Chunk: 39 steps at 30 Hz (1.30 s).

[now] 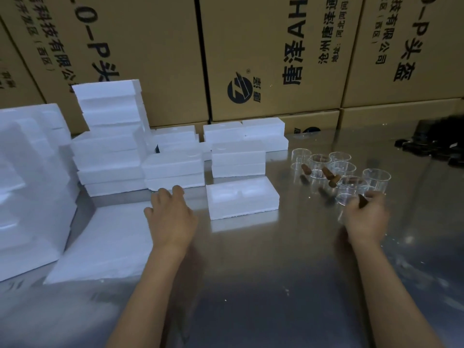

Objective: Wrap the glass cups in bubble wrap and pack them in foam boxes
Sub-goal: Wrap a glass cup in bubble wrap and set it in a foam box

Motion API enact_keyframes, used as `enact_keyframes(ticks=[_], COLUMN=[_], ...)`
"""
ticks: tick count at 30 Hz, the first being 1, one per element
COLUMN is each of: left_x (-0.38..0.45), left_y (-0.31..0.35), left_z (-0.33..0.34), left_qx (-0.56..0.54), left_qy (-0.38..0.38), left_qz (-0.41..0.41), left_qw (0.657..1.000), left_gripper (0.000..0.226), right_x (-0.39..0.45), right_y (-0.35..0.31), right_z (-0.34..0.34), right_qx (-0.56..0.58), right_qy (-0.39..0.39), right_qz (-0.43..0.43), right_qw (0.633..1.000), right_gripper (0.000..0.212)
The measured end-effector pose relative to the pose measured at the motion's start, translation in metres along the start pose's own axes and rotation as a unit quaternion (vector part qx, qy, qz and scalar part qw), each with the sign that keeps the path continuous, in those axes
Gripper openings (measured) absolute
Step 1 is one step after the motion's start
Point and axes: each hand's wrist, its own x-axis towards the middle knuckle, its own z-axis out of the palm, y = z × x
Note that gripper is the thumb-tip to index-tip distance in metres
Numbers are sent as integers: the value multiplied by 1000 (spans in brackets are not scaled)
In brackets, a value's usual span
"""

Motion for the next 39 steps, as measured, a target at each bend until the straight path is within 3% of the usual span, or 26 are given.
enact_keyframes(ticks=[5,9,13,18,24,29,33,39], left_x=[8,19,23,25,29,28,26,24], left_y=[-23,-48,-51,-57,-49,-42,-36,-26], left_z=[-9,-12,-10,-9,-17,-17,-16,-20], left_qx=[43,-52,-77,-186,-434,-477,-496,-548], left_qy=[-105,-157,-125,-60,-39,-87,-52,3], left_qz=[-89,-112,-117,-120,-113,-71,-75,-67], left_qw=[990,980,982,973,893,872,863,834], left_gripper=[48,36,10,19,17,18,25,26], right_x=[-1,-7,-27,-53,-97,-129,-138,-149], right_y=[0,-2,-17,-33,-63,-109,-128,-106], right_z=[0,5,17,25,26,36,54,63], right_qx=[-49,-132,-135,-47,73,188,174,44], right_qy=[-35,-98,-146,-155,-204,-340,-443,-422], right_qz=[17,14,-26,-136,-221,-218,-199,-247], right_qw=[998,986,980,977,951,895,856,871], right_gripper=[31,40,38,24,10,13,19,19])
